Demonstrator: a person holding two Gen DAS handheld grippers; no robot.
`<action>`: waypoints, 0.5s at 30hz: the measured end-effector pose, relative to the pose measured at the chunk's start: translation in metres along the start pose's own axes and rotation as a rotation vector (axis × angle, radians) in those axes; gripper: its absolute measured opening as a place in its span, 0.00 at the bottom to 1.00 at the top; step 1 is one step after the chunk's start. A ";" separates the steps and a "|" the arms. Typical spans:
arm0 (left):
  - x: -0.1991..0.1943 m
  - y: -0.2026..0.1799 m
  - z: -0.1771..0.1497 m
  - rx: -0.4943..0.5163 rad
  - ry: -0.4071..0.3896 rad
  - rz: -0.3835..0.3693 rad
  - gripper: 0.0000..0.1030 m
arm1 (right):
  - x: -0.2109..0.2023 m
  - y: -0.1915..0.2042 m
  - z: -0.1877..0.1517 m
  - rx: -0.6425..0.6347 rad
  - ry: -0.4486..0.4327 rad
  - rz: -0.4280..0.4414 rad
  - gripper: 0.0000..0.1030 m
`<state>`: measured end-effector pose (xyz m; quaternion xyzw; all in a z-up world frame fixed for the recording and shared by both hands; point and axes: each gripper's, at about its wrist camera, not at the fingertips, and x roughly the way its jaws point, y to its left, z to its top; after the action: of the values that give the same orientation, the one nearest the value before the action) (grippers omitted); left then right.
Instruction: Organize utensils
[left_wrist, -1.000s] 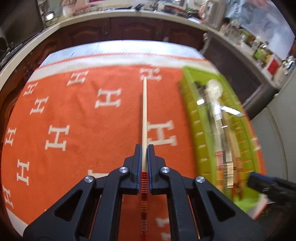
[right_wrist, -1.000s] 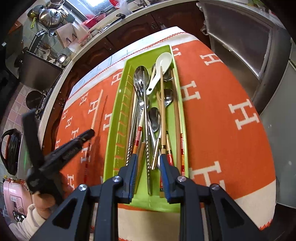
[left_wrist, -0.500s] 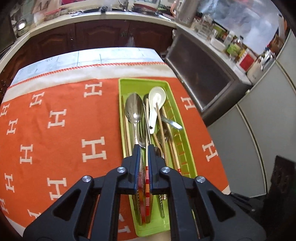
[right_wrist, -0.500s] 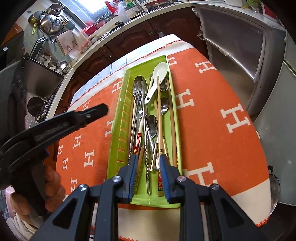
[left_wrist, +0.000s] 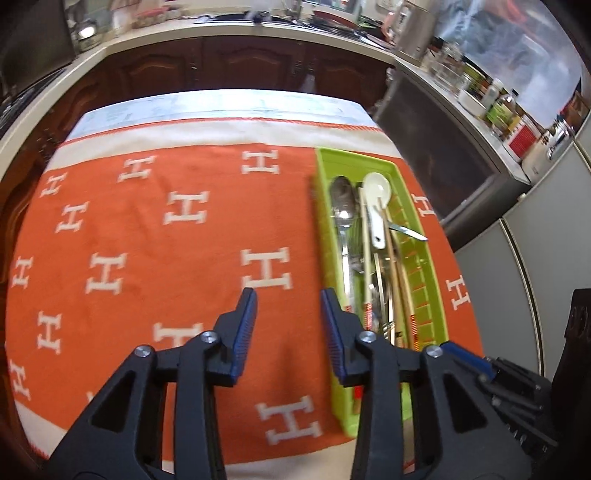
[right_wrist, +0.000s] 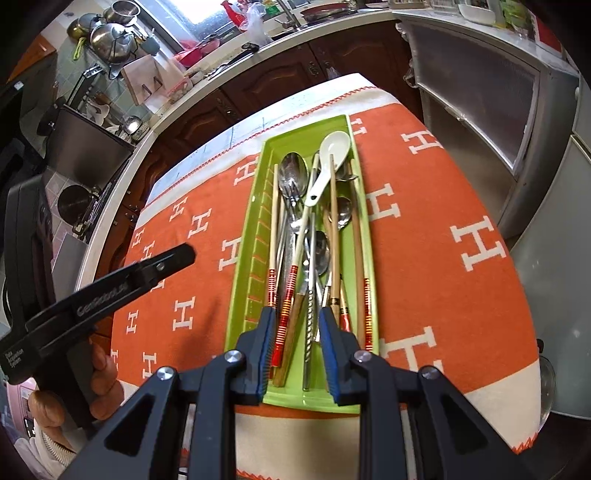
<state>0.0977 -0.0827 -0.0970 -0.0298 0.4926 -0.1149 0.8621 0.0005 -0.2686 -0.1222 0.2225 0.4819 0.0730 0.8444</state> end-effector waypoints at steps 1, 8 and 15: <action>-0.005 0.005 -0.002 0.000 -0.005 0.017 0.32 | 0.000 0.001 0.000 -0.004 -0.001 0.000 0.23; -0.053 0.038 -0.019 -0.047 -0.061 0.118 0.46 | -0.003 0.021 -0.003 -0.045 -0.005 -0.005 0.23; -0.108 0.055 -0.024 -0.065 -0.139 0.202 0.56 | -0.021 0.053 -0.001 -0.104 -0.028 0.009 0.23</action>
<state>0.0335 -0.0029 -0.0273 -0.0160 0.4356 -0.0091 0.9000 -0.0066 -0.2281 -0.0823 0.1815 0.4645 0.0986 0.8612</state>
